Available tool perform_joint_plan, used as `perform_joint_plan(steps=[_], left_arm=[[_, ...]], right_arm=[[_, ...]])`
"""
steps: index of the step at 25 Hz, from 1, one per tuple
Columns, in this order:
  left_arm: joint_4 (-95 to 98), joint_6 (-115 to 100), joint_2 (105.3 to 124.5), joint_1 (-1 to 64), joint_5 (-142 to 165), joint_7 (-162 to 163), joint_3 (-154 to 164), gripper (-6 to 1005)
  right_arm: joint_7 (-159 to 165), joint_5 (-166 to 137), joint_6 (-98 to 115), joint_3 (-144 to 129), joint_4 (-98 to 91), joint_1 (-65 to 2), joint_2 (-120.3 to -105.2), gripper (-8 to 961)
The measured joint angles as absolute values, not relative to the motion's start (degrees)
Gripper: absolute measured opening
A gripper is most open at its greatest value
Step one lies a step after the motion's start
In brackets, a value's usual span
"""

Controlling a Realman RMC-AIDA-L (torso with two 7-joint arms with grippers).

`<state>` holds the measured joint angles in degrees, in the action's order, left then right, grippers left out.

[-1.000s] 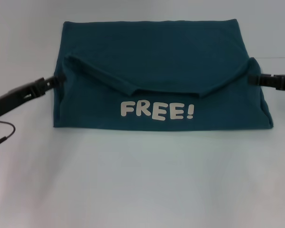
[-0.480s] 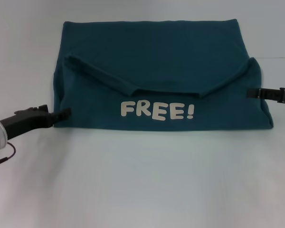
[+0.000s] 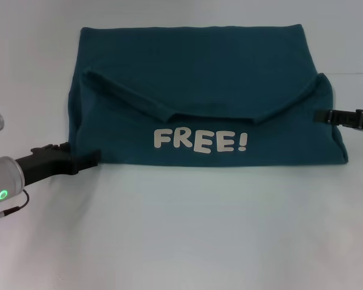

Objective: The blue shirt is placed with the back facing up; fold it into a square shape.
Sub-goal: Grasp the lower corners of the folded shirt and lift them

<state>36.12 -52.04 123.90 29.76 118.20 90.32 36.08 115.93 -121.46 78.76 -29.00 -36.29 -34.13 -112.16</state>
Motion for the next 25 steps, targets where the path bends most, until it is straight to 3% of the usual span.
perform_joint_plan(steps=[25], left_arm=[[34.85,-49.5,124.01,30.5,118.74,89.11,39.58,814]], right_arm=[[115.7,-121.46,78.3,-29.0,-36.3,-33.82,-112.38,585]])
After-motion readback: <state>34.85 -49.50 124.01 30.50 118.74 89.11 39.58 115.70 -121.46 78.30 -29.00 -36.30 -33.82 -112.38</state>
